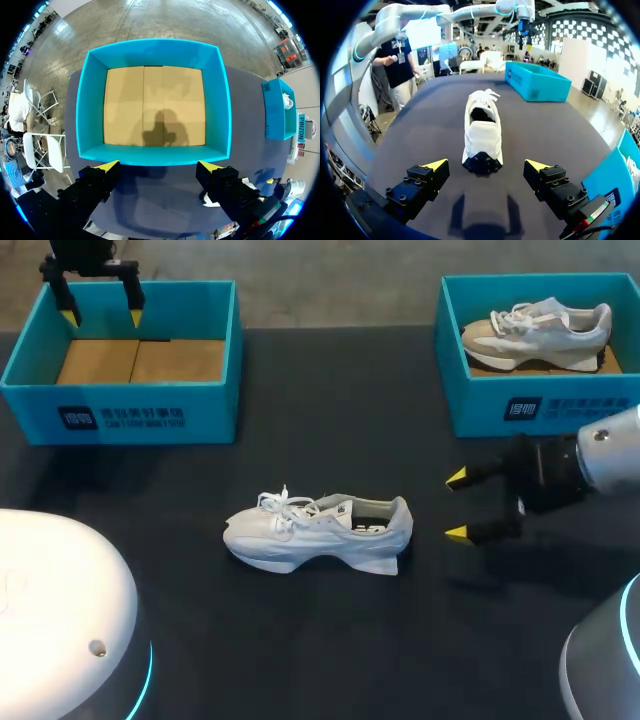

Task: Take the shoe out of the shoebox, open the shoe tongue, remove and reinsert the insole, then place the shoe into the shoebox

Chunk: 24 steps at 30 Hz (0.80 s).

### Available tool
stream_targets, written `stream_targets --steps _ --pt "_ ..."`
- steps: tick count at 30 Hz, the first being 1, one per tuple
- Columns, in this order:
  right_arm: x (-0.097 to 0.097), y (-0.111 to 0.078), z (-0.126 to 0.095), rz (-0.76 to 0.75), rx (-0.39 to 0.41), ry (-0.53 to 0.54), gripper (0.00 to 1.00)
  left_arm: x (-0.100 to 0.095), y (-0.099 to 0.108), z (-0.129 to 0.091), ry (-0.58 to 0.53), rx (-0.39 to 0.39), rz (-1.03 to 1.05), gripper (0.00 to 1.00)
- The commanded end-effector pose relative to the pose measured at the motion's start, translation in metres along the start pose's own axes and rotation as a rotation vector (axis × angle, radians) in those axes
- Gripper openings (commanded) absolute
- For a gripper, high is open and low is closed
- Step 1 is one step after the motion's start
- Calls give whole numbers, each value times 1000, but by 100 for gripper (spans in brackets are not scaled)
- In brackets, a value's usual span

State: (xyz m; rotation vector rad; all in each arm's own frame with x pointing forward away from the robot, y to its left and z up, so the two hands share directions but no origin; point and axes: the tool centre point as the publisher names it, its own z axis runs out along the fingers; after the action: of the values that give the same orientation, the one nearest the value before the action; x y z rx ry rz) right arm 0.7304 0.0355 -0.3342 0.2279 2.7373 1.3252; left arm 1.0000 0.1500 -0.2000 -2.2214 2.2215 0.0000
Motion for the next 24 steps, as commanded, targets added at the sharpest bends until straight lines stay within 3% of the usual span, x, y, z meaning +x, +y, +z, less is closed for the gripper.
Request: stream_targets --steps 1,9,18,24 --pt "2 -1 0 -1 -6 -3 100 0 0 0 0 0 0 100" --pt "2 -1 0 -1 -6 -3 100 0 0 0 0 0 0 100" --pt "-2 -22 21 -17 -54 -99 100 0 0 0 0 0 0 100" --pt "-5 -30 39 -3 -58 -84 100 0 0 0 0 0 0 100"
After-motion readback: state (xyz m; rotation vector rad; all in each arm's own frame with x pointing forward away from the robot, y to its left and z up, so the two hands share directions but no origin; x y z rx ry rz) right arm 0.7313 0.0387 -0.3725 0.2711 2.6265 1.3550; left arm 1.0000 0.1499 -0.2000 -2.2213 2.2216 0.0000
